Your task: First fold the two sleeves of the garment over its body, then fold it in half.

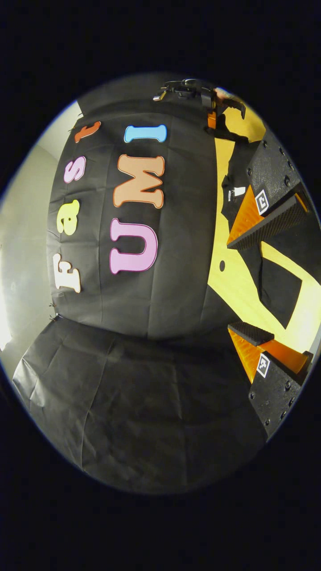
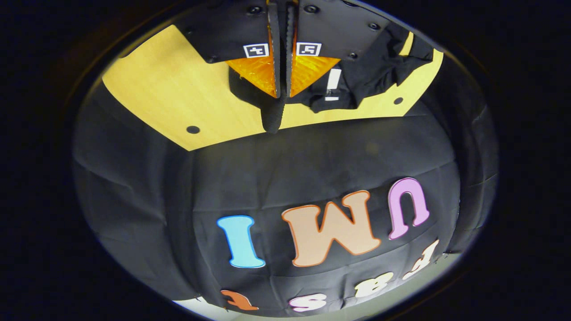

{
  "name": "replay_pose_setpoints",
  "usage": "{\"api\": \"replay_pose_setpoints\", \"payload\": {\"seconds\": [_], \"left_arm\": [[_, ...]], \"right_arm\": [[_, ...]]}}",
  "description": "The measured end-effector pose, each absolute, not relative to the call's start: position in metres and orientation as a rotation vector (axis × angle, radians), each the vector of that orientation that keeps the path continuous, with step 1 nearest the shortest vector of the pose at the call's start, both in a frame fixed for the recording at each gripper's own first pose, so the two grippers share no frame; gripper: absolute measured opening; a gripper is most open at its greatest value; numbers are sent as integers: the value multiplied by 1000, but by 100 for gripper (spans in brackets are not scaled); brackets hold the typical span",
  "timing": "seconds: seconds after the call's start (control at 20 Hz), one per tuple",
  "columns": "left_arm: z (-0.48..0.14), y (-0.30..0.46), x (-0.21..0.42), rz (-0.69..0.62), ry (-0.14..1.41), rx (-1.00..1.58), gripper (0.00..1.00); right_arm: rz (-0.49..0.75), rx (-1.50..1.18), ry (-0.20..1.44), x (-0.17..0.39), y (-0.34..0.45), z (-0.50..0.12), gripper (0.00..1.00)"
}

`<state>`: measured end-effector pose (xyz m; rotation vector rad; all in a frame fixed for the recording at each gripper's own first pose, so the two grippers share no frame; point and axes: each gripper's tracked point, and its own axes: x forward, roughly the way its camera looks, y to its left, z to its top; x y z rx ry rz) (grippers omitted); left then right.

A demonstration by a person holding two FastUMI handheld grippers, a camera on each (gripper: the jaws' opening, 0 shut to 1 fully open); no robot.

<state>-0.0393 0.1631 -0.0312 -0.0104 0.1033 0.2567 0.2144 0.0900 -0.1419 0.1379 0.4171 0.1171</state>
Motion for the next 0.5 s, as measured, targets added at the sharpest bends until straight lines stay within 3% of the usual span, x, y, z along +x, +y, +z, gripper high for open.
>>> {"api": "replay_pose_setpoints", "payload": {"seconds": [0.05,0.15,0.2,0.5], "left_arm": [[-33,165,-39,257,111,-11,96],[-37,168,-41,258,123,-16,98],[-38,170,-42,261,126,-19,96],[-43,181,-45,284,145,-34,98]], "right_arm": [[141,134,409,216,104,-137,8],[188,146,393,219,135,-128,13],[208,154,383,221,152,-123,8],[360,120,353,220,247,-109,8]]}}
